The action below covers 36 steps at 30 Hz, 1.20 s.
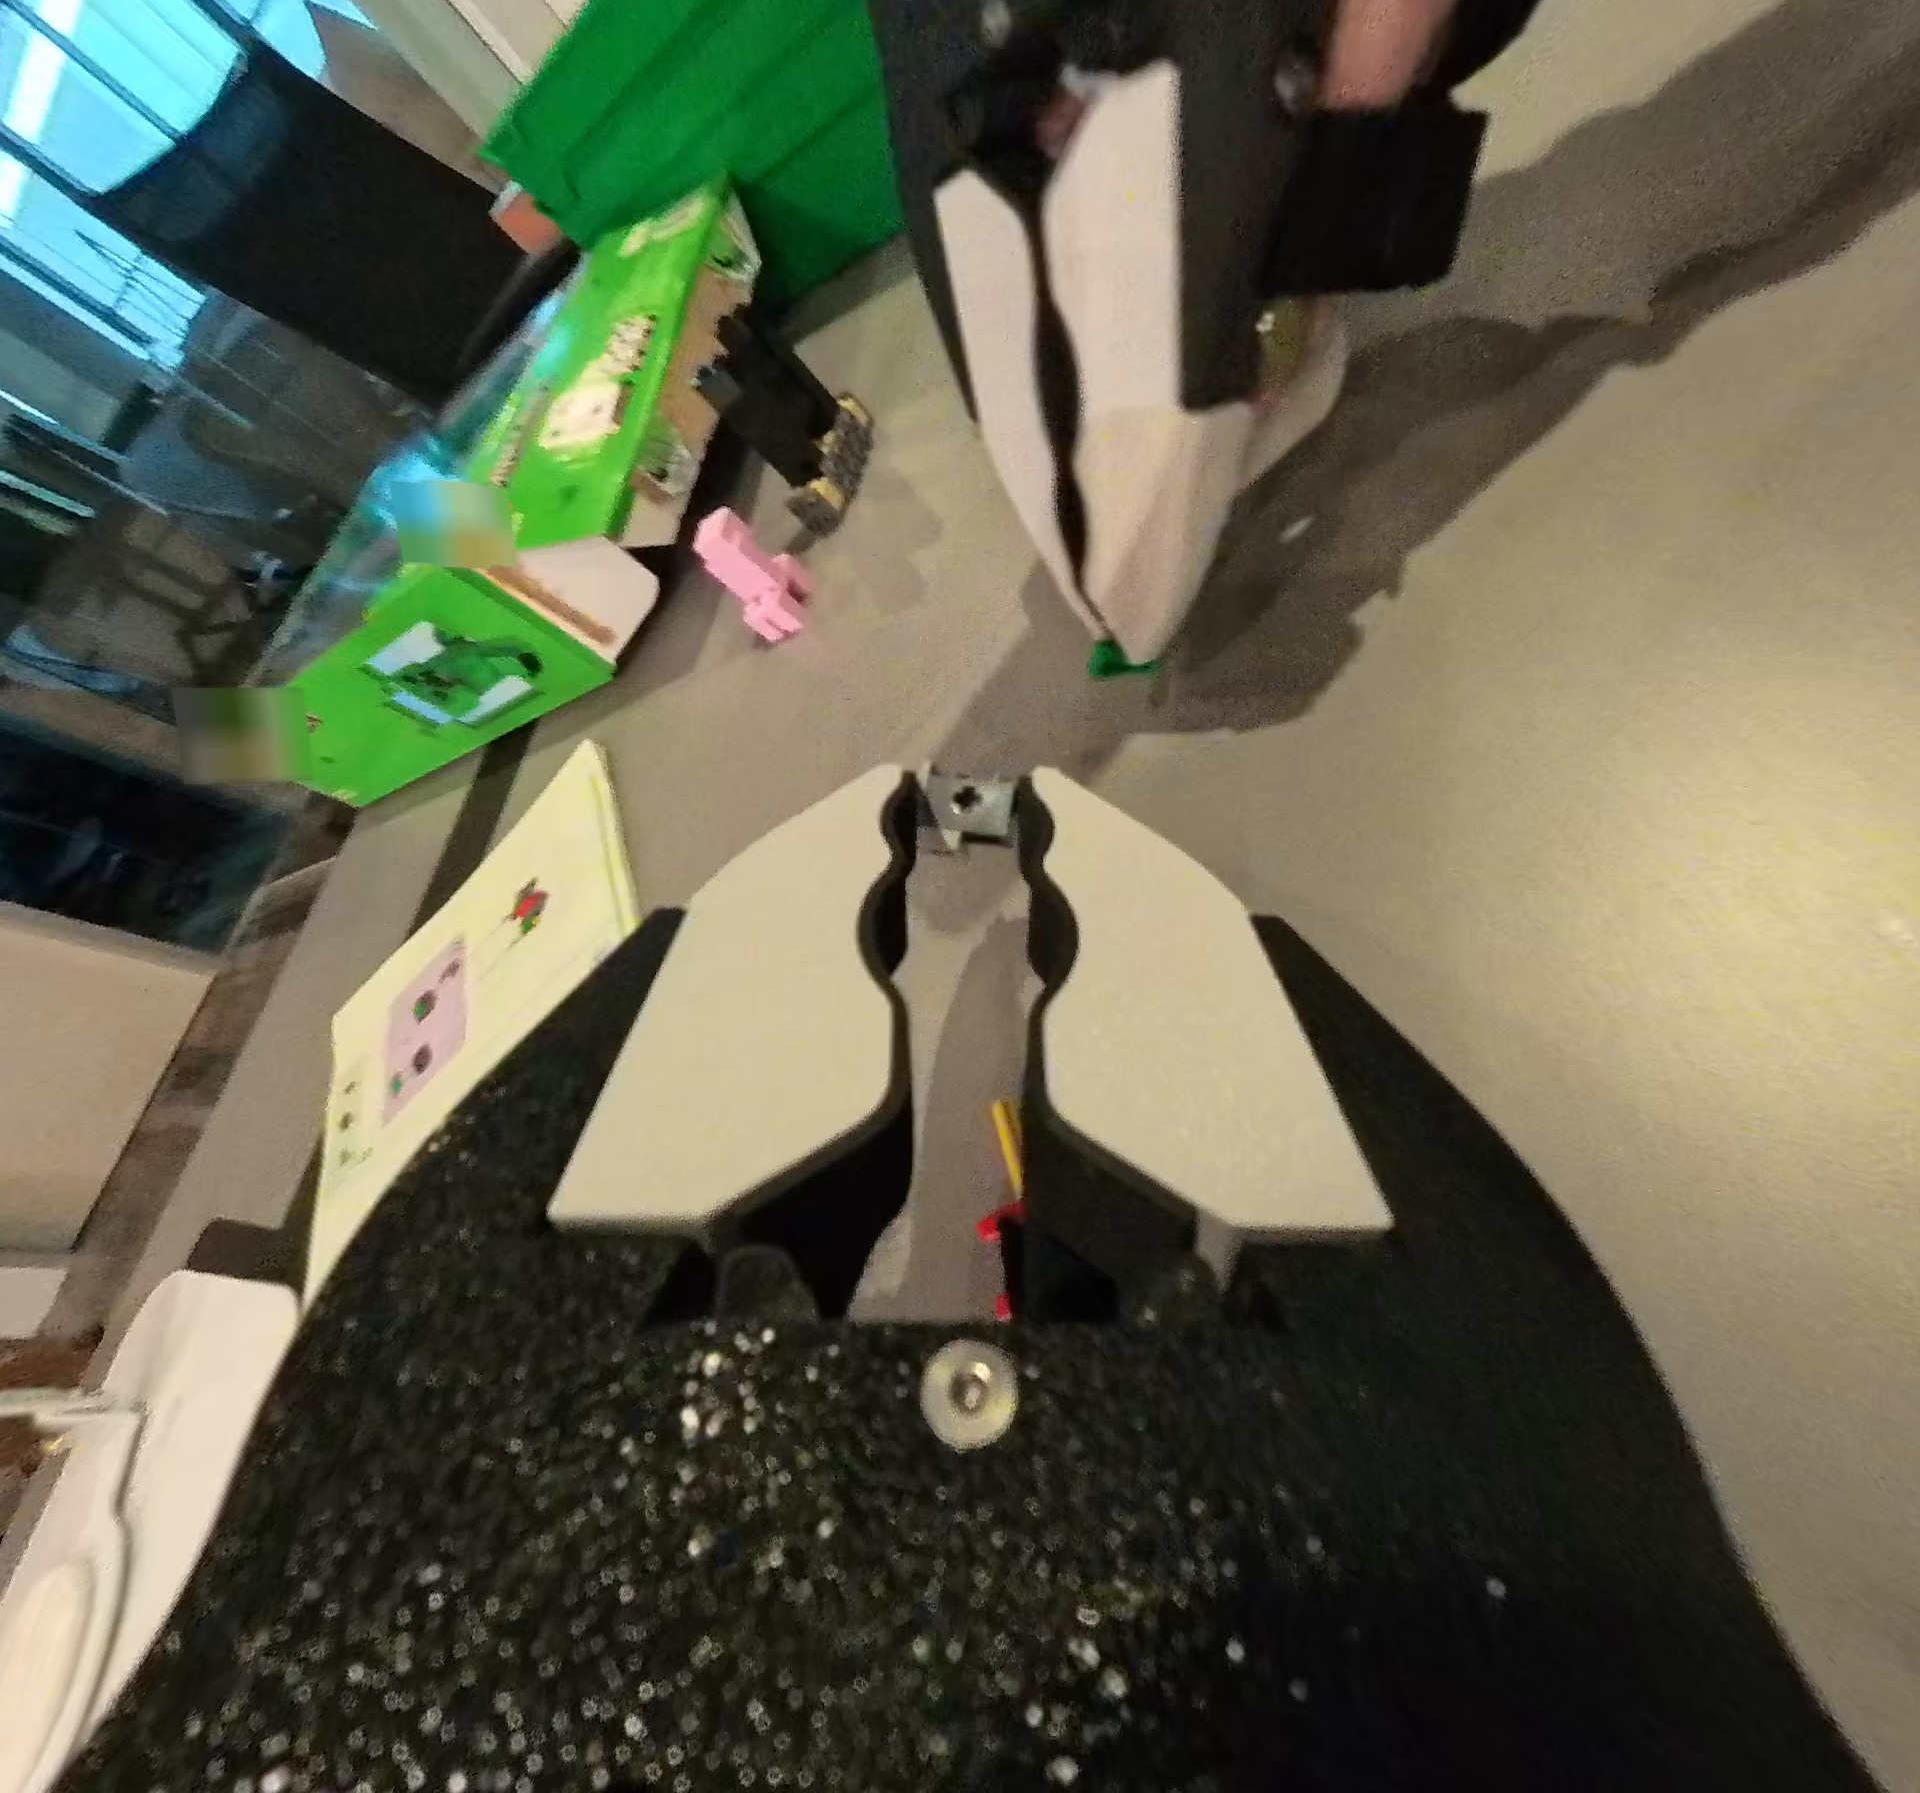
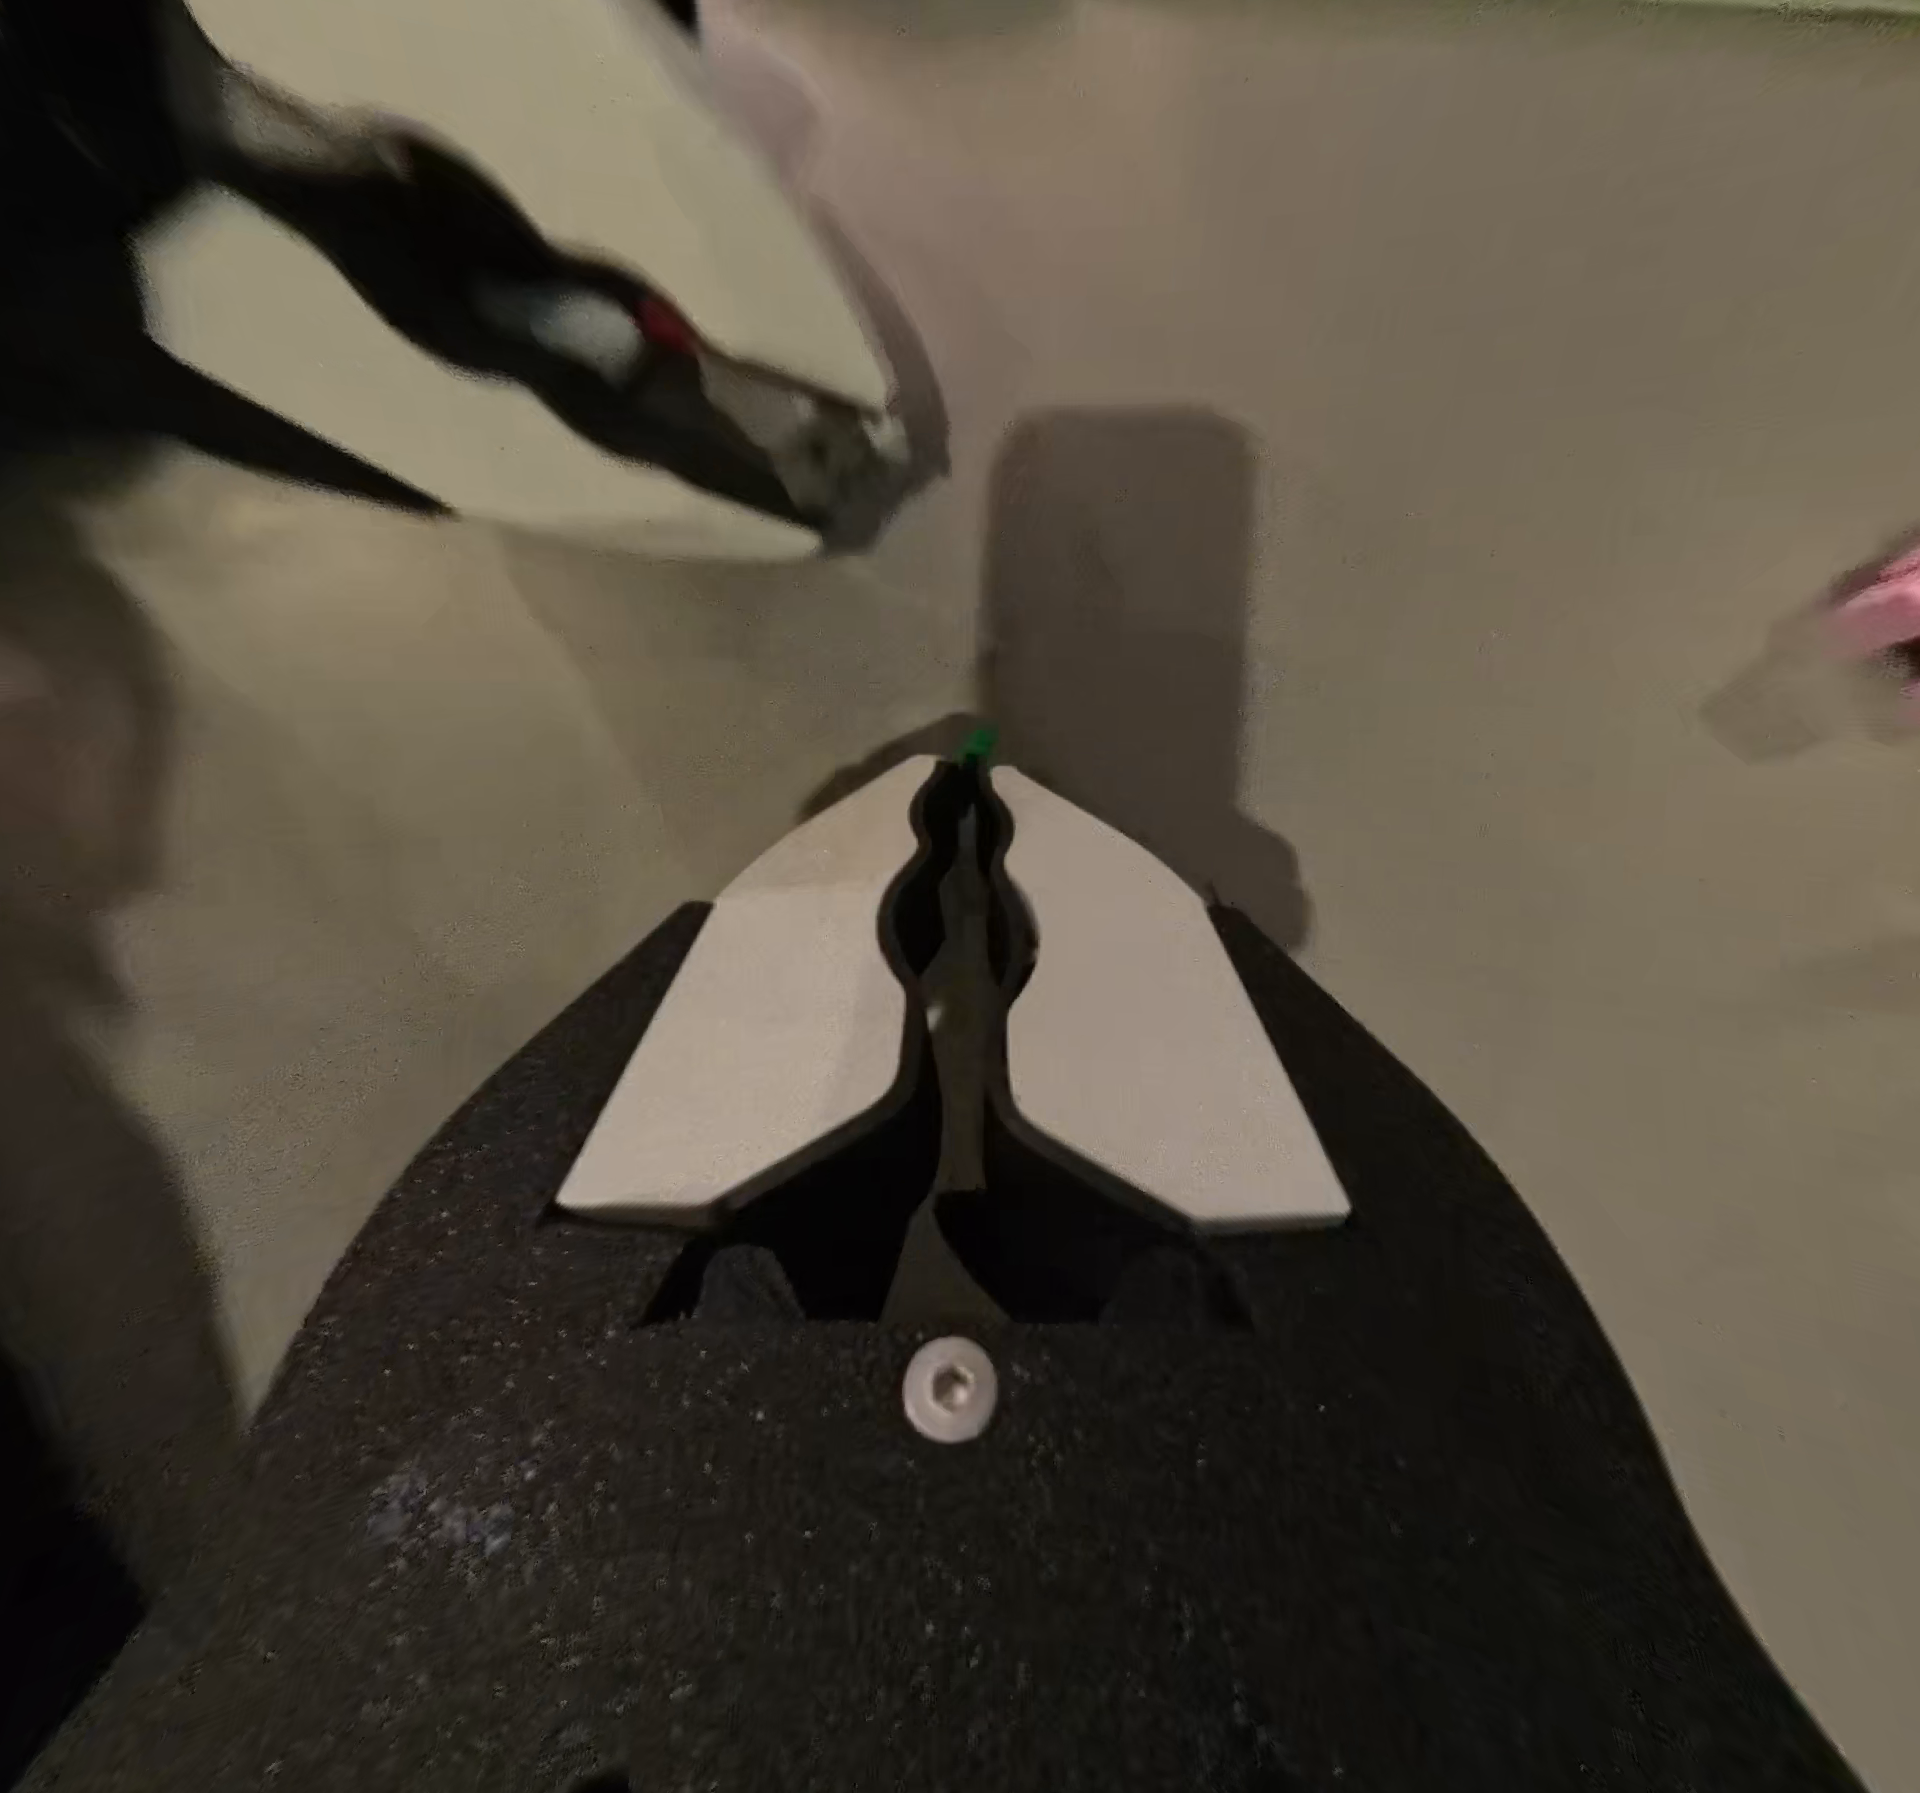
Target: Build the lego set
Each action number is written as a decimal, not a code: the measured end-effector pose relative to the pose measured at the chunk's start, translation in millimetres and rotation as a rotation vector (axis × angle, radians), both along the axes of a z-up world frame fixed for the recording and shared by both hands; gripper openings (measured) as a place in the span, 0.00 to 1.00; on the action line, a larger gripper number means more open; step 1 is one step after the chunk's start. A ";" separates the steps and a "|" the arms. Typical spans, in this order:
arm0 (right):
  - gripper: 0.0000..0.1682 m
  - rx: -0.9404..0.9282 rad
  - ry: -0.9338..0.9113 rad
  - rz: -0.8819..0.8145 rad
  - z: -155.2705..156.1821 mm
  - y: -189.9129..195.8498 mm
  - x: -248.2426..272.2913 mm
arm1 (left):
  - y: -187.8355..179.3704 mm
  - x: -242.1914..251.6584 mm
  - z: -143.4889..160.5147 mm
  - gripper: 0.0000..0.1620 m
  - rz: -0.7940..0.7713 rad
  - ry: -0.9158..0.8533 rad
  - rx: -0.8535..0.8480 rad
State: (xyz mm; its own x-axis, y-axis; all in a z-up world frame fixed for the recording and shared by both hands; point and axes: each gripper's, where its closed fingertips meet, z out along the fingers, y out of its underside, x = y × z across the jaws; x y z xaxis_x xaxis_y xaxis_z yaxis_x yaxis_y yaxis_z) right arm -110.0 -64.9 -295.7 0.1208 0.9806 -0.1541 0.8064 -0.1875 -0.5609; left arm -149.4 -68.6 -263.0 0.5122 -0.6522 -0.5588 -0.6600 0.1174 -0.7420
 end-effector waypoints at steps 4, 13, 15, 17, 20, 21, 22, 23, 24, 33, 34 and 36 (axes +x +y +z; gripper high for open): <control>0.02 0.129 -0.111 0.079 -3.0 -4.2 2.4 | -3.4 -1.4 11.8 0.11 -0.015 -0.038 0.079; 0.18 0.144 0.001 0.073 26.9 -0.9 -10.0 | -7.1 -1.5 21.9 0.11 -0.027 -0.055 0.153; 0.15 -0.033 0.259 0.019 52.9 -6.9 -28.2 | -8.2 -1.6 27.2 0.11 -0.028 -0.077 0.174; 0.14 -0.268 0.429 -0.005 68.4 -15.8 -36.9 | -9.2 -1.8 31.1 0.11 -0.031 -0.096 0.188; 0.13 -0.380 0.478 -0.038 62.2 -16.2 -39.0 | -9.9 -1.3 33.5 0.11 -0.034 -0.115 0.190; 0.12 -0.410 0.497 -0.037 62.0 -18.6 -41.0 | -10.0 -0.9 33.5 0.11 -0.035 -0.114 0.191; 0.12 -0.444 0.511 -0.034 62.0 -21.6 -43.2 | -10.1 -0.4 33.2 0.11 -0.035 -0.109 0.192; 0.11 -0.465 0.514 -0.032 60.8 -23.8 -45.0 | -10.4 0.5 32.5 0.11 -0.040 -0.105 0.191; 0.11 -0.474 0.515 -0.034 59.1 -24.9 -46.9 | -10.8 1.6 32.1 0.11 -0.044 -0.100 0.191; 0.05 -0.543 0.572 -0.011 62.1 -27.1 -46.9 | -14.0 7.5 37.7 0.12 -0.077 -0.161 0.188; 0.05 -0.540 0.585 0.002 63.4 -26.8 -45.8 | -14.2 8.3 39.0 0.14 -0.080 -0.189 0.173; 0.05 -0.575 0.625 0.031 69.9 -28.9 -43.9 | -12.6 8.3 37.3 0.19 -0.075 -0.201 0.153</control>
State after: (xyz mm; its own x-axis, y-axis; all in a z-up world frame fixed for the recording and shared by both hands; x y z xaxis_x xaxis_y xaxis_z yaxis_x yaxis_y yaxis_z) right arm -153.9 -93.8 -225.8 -0.1780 0.7309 -0.6588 0.3899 -0.5623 -0.7292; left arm -141.1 -81.3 -225.7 0.5762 -0.6081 -0.5462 -0.4866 0.2817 -0.8270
